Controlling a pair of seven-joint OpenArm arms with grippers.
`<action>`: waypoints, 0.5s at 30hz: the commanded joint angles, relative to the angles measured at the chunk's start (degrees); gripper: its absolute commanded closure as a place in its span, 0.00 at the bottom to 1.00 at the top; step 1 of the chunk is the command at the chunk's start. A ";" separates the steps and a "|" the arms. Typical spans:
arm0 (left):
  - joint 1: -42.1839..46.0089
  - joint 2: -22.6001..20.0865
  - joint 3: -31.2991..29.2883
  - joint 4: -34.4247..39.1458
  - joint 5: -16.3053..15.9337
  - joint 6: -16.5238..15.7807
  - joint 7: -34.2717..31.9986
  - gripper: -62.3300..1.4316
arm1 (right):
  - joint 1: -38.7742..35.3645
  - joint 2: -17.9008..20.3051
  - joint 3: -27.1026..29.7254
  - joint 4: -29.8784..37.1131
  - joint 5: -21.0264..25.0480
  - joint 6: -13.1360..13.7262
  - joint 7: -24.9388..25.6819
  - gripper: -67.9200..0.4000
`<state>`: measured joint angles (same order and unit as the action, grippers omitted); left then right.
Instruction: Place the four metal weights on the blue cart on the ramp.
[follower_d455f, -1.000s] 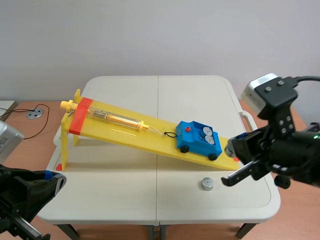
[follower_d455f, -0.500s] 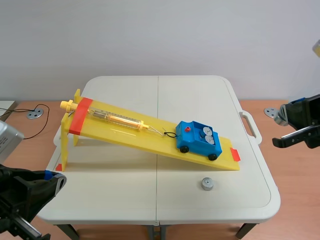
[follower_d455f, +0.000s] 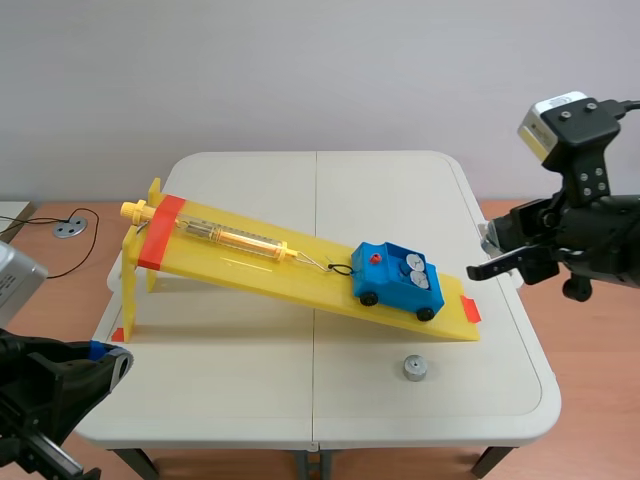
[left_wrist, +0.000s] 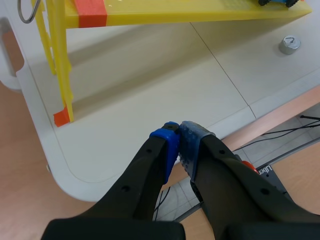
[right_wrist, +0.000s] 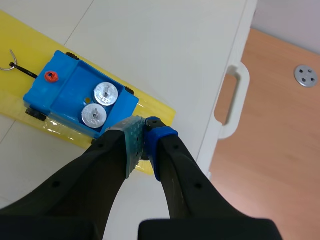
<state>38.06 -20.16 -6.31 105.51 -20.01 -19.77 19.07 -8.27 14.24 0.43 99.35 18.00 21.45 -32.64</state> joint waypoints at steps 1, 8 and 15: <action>-2.05 0.46 -0.46 3.91 -4.24 -2.05 -5.46 0.93 | 6.23 -0.22 -0.83 3.63 0.48 -1.84 10.99 0.98; -2.05 0.46 -0.46 3.91 -4.26 -2.05 -5.46 0.93 | 10.80 -4.13 -5.29 -1.36 -2.71 -3.04 11.80 0.98; -2.05 0.48 -0.46 3.91 -4.26 -2.05 -5.46 0.93 | 13.68 -6.67 -8.92 -5.22 -8.26 -7.69 13.51 0.98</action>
<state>38.06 -20.16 -6.31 105.51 -20.01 -19.77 19.07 -0.54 6.74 -9.32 89.78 9.50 17.52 -29.63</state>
